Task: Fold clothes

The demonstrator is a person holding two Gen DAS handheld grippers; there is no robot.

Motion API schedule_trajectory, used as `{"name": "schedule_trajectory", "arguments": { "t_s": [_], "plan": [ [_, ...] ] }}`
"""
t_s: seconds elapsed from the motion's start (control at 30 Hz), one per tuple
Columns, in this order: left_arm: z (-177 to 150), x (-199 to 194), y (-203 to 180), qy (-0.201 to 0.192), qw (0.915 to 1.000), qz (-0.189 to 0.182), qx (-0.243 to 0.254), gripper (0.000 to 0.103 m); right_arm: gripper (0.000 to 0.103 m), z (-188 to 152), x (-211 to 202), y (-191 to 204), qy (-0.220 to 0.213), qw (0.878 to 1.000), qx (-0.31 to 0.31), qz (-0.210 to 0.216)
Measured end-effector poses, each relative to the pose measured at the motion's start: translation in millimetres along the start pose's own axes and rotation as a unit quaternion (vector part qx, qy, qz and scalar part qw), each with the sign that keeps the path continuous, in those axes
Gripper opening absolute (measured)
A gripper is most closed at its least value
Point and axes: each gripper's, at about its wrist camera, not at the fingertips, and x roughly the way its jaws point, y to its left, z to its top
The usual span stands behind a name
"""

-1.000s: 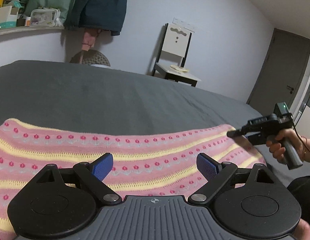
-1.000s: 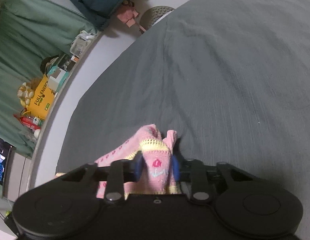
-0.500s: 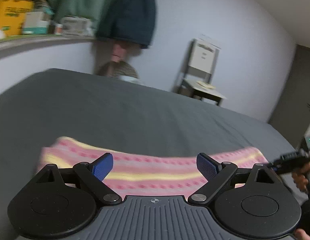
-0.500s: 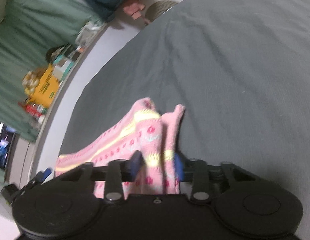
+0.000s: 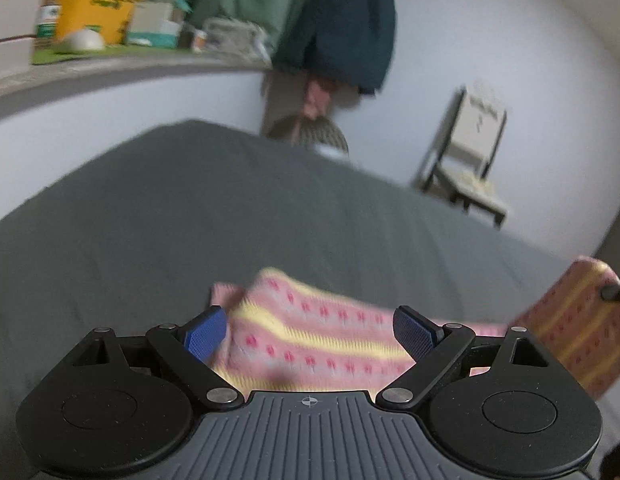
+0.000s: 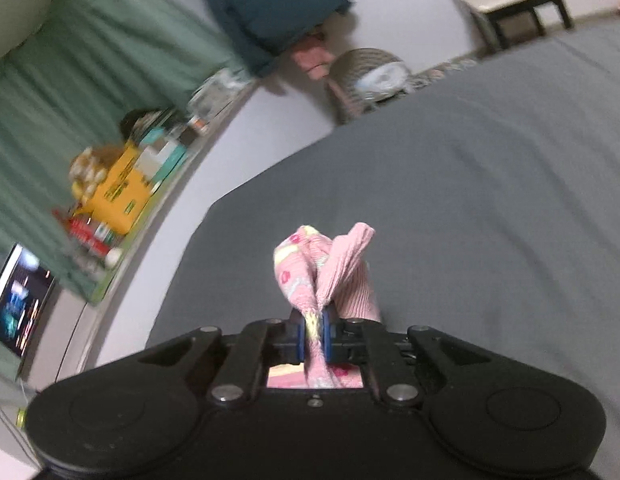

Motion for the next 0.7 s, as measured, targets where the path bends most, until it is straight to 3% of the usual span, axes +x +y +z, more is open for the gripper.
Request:
{"name": "schedule_trajectory", "arguments": {
  "t_s": [0.13,0.33,0.5,0.7],
  "plan": [
    [1,-13,22,-0.017,0.9994,0.001,-0.030,0.091,0.009,2,25,84,0.020,0.998,-0.054,0.001],
    [0,-22,42,-0.009,0.9992,0.007,-0.039,0.091,0.008,-27,94,182,0.057,0.993,-0.100,-0.007],
    [0,-27,64,-0.039,0.9937,0.008,-0.105,0.091,0.008,-65,167,222,0.085,0.990,-0.099,-0.043],
    [-7,-25,90,-0.063,0.9822,0.008,-0.176,0.091,0.008,-101,235,239,0.127,0.982,-0.115,-0.082]
  ]
}}
